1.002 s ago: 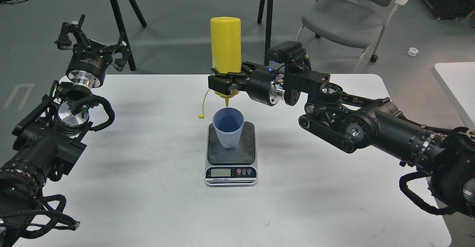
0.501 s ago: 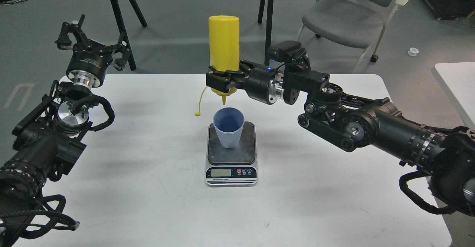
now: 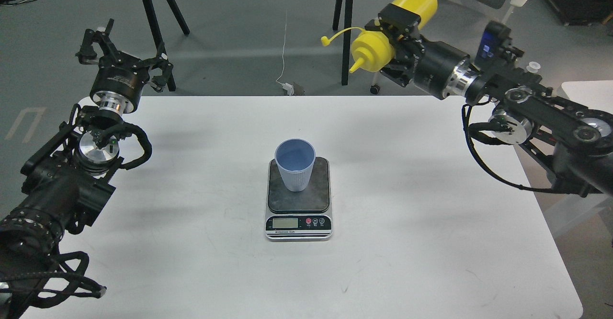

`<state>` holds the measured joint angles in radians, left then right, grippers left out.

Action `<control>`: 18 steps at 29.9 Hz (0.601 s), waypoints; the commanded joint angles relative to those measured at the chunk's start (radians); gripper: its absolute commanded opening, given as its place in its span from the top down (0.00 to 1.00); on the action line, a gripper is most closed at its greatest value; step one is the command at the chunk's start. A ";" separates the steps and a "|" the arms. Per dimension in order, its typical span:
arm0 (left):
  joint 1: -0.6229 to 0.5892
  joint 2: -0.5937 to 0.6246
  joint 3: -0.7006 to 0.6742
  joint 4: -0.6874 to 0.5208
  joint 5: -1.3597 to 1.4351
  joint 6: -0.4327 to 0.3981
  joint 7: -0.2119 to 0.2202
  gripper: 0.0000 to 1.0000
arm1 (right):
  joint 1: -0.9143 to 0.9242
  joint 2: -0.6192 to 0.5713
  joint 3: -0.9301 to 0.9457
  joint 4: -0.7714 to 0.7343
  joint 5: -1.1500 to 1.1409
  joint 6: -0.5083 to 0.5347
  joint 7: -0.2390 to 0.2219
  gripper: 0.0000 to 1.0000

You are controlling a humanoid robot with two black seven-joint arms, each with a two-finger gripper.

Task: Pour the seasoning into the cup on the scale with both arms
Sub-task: 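Raise the bottle with the right gripper and turn it upright, then lower the upright bottle back onto the table with the right gripper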

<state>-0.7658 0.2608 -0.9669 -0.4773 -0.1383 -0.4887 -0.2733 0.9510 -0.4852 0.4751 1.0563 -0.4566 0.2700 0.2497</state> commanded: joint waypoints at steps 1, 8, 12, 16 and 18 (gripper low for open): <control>-0.001 -0.005 0.000 0.000 0.000 0.000 -0.001 0.01 | -0.107 -0.036 0.069 -0.012 0.197 0.095 -0.006 0.58; 0.000 -0.003 -0.004 0.000 0.000 0.000 -0.004 0.01 | -0.343 0.002 0.224 -0.015 0.579 0.218 -0.004 0.58; 0.000 -0.002 0.000 0.000 0.000 0.000 -0.003 0.01 | -0.423 0.101 0.275 -0.059 0.657 0.219 0.005 0.58; 0.000 -0.005 0.000 0.000 0.000 0.000 -0.003 0.01 | -0.509 0.241 0.387 -0.134 0.662 0.219 0.003 0.58; 0.000 -0.005 0.000 0.000 0.000 0.000 -0.004 0.01 | -0.552 0.308 0.443 -0.151 0.662 0.219 -0.003 0.58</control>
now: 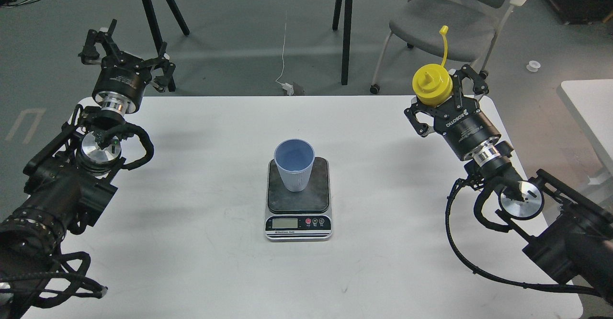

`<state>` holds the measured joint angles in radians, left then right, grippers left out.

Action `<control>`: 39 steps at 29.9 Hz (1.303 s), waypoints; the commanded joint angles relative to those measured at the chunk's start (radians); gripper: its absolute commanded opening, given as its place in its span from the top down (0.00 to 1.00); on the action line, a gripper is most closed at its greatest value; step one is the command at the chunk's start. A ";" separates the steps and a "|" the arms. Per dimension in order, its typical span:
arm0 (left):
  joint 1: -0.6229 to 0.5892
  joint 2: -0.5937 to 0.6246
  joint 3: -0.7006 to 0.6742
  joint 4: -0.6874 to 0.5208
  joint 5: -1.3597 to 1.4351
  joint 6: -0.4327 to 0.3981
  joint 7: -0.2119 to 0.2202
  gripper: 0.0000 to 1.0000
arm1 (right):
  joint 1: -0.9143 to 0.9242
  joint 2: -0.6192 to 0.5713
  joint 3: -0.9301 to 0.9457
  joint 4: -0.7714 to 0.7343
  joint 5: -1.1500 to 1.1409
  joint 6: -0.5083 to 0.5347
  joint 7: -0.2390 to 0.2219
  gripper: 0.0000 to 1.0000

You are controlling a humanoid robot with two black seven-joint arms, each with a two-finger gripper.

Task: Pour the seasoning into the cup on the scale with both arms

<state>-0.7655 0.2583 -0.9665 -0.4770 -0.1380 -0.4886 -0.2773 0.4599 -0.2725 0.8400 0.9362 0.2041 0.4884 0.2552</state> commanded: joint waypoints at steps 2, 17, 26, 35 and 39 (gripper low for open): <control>0.000 -0.002 0.000 0.000 0.000 0.000 0.001 0.01 | -0.104 0.140 0.126 -0.033 0.005 0.000 -0.008 0.58; 0.017 0.004 0.000 0.000 0.001 0.000 0.001 0.01 | -0.233 0.225 0.165 -0.033 0.044 0.000 -0.005 0.56; 0.017 -0.002 0.003 0.000 0.003 0.000 0.001 0.01 | -0.268 0.217 0.169 -0.030 0.044 0.000 -0.004 0.46; 0.018 -0.001 0.002 -0.002 0.003 0.000 0.000 0.01 | -0.323 0.187 0.183 0.042 0.044 0.000 0.001 0.05; 0.018 -0.001 0.002 -0.002 0.003 0.000 0.000 0.01 | -0.357 0.156 0.185 0.098 0.044 0.000 0.001 0.03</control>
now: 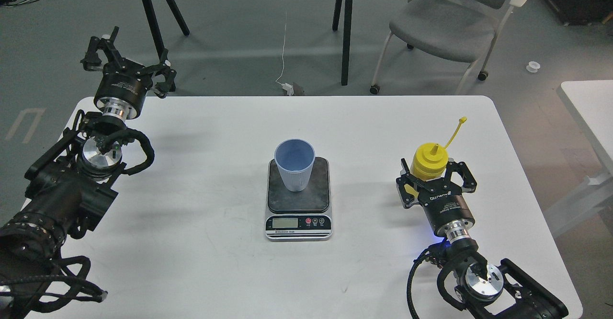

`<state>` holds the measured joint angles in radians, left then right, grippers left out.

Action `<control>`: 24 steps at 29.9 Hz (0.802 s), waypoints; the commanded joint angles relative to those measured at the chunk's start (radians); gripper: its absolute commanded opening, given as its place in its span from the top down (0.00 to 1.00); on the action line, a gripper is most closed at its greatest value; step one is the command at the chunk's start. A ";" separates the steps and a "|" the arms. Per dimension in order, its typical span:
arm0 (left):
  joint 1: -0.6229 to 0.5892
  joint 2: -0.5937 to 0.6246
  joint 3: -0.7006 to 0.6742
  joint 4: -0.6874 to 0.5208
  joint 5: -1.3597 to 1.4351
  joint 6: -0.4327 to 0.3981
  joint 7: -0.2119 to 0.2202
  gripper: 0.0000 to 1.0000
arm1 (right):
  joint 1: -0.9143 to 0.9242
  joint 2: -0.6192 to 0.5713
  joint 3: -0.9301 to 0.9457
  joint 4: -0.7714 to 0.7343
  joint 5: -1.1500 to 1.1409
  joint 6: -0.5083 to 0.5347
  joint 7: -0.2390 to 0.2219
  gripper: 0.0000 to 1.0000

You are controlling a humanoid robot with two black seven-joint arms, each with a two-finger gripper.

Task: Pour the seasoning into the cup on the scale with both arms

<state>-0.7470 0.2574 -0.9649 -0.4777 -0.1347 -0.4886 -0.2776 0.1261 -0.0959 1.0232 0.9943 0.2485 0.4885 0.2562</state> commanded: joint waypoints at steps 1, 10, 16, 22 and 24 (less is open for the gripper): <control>0.000 0.000 -0.002 -0.001 0.000 0.000 0.000 0.01 | -0.034 -0.028 0.002 0.058 0.000 0.000 0.000 0.03; 0.000 -0.004 -0.002 -0.002 0.000 0.000 0.000 0.01 | -0.161 -0.111 0.008 0.185 -0.002 0.000 0.000 0.02; 0.000 -0.018 -0.002 -0.002 0.000 0.000 -0.002 0.01 | -0.250 -0.142 0.008 0.230 -0.002 0.000 0.002 0.02; 0.005 -0.018 -0.002 -0.002 -0.002 0.000 -0.002 0.01 | -0.330 -0.330 0.072 0.352 -0.005 0.000 0.009 0.02; 0.005 -0.018 -0.003 -0.002 -0.002 0.000 -0.002 0.01 | -0.330 -0.379 0.110 0.348 -0.005 0.000 0.009 0.01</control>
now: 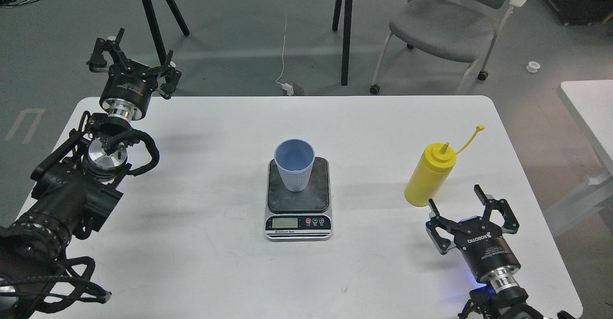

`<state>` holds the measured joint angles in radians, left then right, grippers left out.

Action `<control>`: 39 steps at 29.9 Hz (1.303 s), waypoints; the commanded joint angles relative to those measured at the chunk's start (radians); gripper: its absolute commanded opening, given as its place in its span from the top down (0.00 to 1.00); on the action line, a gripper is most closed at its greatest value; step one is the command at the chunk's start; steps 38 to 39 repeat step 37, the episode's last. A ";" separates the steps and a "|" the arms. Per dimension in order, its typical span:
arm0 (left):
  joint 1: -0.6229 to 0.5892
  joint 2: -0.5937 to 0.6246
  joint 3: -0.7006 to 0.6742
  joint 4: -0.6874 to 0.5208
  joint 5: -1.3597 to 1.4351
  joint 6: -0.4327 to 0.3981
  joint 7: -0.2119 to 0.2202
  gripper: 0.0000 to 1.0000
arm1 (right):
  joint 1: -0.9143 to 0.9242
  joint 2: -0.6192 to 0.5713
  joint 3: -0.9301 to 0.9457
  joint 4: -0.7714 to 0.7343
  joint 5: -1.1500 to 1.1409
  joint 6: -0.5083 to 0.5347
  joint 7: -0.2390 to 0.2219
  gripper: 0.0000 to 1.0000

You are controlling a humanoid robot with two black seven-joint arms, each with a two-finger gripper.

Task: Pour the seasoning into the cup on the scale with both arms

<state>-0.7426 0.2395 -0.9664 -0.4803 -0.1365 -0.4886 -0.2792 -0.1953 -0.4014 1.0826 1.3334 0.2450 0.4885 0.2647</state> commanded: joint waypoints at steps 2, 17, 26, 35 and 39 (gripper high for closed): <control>0.000 -0.002 -0.003 0.000 -0.002 0.000 0.000 0.01 | 0.000 -0.120 0.100 -0.006 -0.001 0.000 0.001 0.01; 0.003 0.014 -0.015 0.000 -0.005 0.000 0.002 0.01 | 0.706 -0.172 0.008 -0.692 -0.043 0.000 -0.030 0.00; -0.006 0.007 -0.008 0.000 -0.003 0.000 0.003 0.01 | 0.961 0.030 -0.043 -1.066 -0.041 0.000 -0.094 0.00; -0.018 0.003 0.002 0.002 0.000 0.000 0.011 0.01 | 0.964 0.064 -0.041 -1.065 -0.039 0.000 -0.084 0.00; -0.018 0.001 0.000 0.000 0.000 0.000 0.011 0.01 | 0.964 0.058 -0.043 -1.065 -0.039 0.000 -0.084 0.00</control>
